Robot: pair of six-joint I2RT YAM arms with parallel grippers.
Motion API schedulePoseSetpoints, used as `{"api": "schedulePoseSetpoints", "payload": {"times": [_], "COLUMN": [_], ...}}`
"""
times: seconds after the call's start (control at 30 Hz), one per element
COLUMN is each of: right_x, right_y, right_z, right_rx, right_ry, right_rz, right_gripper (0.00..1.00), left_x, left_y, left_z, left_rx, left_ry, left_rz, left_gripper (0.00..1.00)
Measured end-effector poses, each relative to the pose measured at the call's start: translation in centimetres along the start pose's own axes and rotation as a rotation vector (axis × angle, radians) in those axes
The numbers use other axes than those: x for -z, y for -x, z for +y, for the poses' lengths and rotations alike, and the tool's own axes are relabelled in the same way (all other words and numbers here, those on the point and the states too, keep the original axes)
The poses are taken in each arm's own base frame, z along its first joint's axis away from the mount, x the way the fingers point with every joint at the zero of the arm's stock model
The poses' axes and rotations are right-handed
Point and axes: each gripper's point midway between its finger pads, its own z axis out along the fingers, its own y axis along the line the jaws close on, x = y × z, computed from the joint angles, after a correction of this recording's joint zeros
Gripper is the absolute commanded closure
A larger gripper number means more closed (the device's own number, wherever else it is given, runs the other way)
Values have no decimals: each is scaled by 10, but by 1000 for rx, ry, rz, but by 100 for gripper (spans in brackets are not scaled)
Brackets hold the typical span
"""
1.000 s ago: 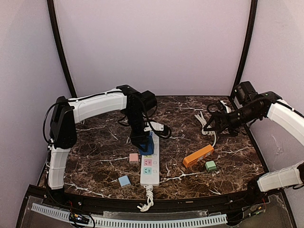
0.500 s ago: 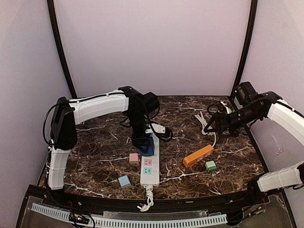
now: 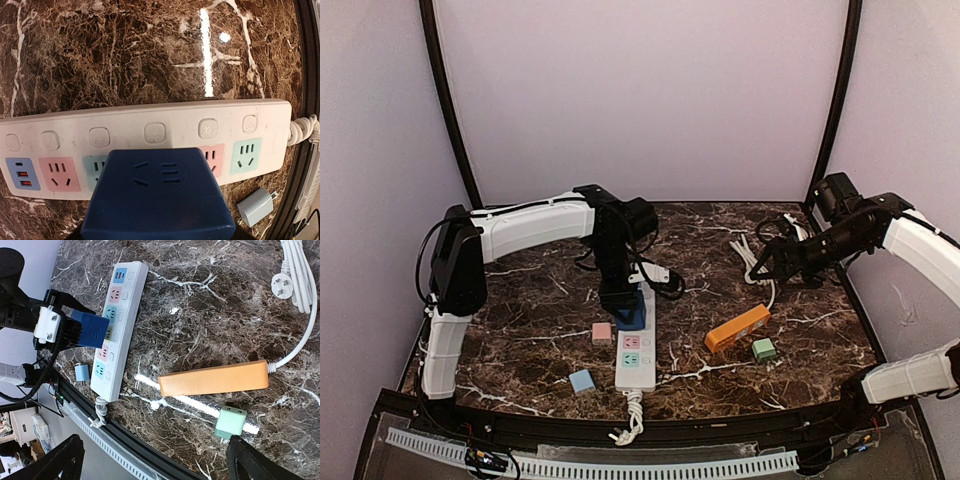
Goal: Insert the plug
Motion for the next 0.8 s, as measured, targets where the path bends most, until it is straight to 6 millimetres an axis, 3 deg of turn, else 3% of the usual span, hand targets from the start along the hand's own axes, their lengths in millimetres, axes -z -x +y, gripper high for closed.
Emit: {"api": "schedulePoseSetpoints", "payload": {"times": [0.8], "right_x": [-1], "right_y": [1], "right_z": [-4], "right_rx": [2], "right_ry": [-18], "right_rz": [-1], "right_gripper": [1], "left_x": [-2], "left_y": [2], "left_z": [-2], "left_rx": [3], "left_ry": [6], "left_rz": [9], "left_gripper": [99]}}
